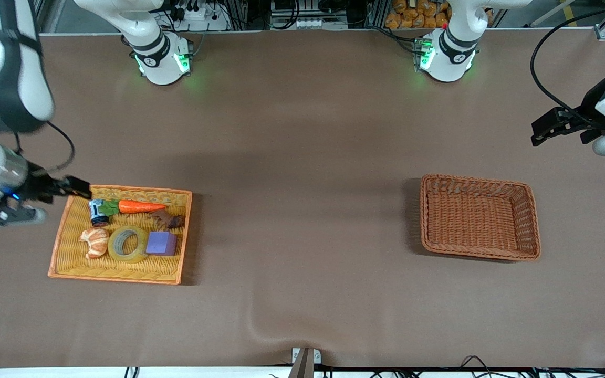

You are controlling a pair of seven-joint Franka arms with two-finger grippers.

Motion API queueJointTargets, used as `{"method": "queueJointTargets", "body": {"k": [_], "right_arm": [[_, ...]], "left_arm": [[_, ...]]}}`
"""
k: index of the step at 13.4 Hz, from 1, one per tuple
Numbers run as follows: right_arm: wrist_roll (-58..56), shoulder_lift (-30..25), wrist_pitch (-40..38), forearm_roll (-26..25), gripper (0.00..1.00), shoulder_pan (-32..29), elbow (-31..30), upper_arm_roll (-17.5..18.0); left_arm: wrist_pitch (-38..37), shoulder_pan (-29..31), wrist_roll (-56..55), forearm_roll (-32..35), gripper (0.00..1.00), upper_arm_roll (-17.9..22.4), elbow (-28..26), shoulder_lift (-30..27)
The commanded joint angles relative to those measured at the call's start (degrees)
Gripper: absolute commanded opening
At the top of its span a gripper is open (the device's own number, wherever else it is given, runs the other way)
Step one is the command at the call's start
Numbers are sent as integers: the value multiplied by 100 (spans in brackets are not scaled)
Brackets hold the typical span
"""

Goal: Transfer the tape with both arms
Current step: 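Reach the right gripper down to the yellow tape roll in the tray, then close the right gripper on the tape roll's rim and lift it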

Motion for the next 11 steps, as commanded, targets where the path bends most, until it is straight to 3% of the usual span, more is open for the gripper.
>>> {"method": "queueJointTargets", "body": {"k": [1, 7, 11], "right_arm": [[-699, 533, 814, 79, 100, -22, -225, -5], [-2002, 1447, 1775, 79, 100, -13, -517, -5], [-2370, 1580, 1767, 79, 100, 162, -525, 30]], "left_arm": [[-107, 18, -37, 108, 100, -24, 75, -6], [-107, -96, -54, 56, 100, -50, 154, 12], [-107, -87, -81, 108, 100, -59, 242, 47]]}}
